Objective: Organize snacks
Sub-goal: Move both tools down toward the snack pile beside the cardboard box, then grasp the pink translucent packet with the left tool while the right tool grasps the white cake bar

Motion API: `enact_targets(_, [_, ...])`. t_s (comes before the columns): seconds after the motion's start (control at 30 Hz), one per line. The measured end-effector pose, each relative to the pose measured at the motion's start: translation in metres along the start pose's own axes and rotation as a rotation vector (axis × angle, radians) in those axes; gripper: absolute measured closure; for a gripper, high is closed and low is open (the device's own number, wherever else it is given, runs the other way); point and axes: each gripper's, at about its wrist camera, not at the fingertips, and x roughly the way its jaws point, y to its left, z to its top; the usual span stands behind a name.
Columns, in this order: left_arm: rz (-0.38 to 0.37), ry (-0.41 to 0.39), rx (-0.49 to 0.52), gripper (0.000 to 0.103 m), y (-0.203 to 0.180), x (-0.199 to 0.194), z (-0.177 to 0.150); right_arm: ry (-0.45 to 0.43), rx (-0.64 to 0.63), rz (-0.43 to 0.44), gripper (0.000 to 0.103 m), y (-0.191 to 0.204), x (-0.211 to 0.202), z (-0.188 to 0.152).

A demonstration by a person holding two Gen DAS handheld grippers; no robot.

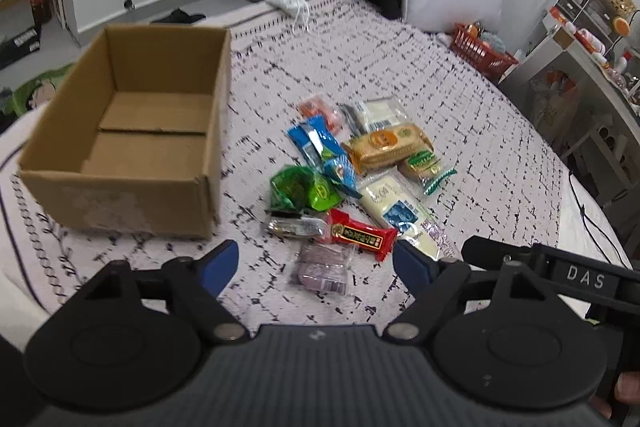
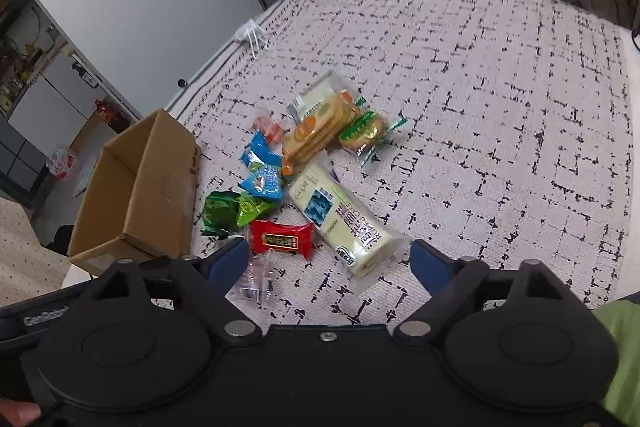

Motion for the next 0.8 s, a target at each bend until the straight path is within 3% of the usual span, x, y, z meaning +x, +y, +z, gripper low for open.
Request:
enact_targets(0.63, [0.066,0.129,-0.004,0.027,-0.012,0.088,-0.013,0.060,-0.052,-0.030,0.017,-0.009,0.045,0.022])
enact_targets(0.73, [0.078,0.129,0.001,0.041,-0.012,0.095,-0.013,0.084,-0.043,-0.029,0.017,-0.012,0.054,0.025])
enact_targets(0.8, [0.076,0.123,-0.005,0.045,-0.011,0.096,-0.013,0.098,-0.053,-0.038,0.017,-0.011,0.061,0.026])
